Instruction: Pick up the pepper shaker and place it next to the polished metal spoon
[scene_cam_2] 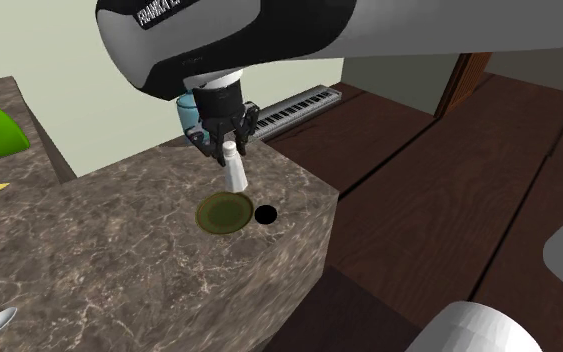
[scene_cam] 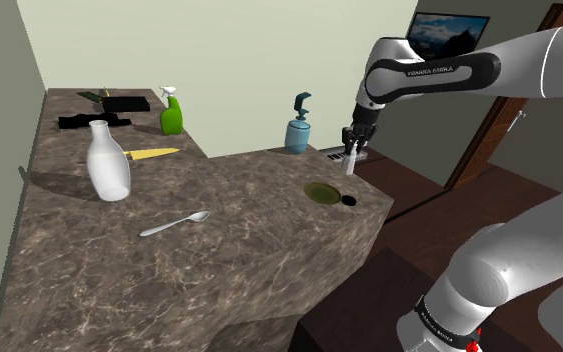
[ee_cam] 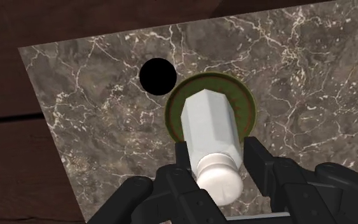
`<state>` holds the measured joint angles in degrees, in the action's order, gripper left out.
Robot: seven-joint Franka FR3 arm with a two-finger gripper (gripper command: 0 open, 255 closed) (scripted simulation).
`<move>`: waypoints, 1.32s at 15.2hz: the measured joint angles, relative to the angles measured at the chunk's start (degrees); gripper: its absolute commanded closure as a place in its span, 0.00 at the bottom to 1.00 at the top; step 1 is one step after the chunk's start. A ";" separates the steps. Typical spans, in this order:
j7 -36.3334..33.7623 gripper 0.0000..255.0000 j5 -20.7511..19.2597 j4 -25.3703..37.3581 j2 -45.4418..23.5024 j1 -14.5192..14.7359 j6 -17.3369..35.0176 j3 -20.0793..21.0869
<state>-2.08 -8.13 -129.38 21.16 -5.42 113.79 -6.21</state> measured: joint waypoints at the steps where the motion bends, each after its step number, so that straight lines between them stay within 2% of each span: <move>1: -1.53 1.00 0.28 -0.06 -0.06 0.59 -0.05 1.08; 10: -14.17 1.00 2.28 0.43 -2.62 5.45 0.68 9.87; 20: -28.46 1.00 2.35 8.40 -11.87 10.51 0.41 19.03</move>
<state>-30.55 -5.78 -120.98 9.29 5.09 114.20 12.81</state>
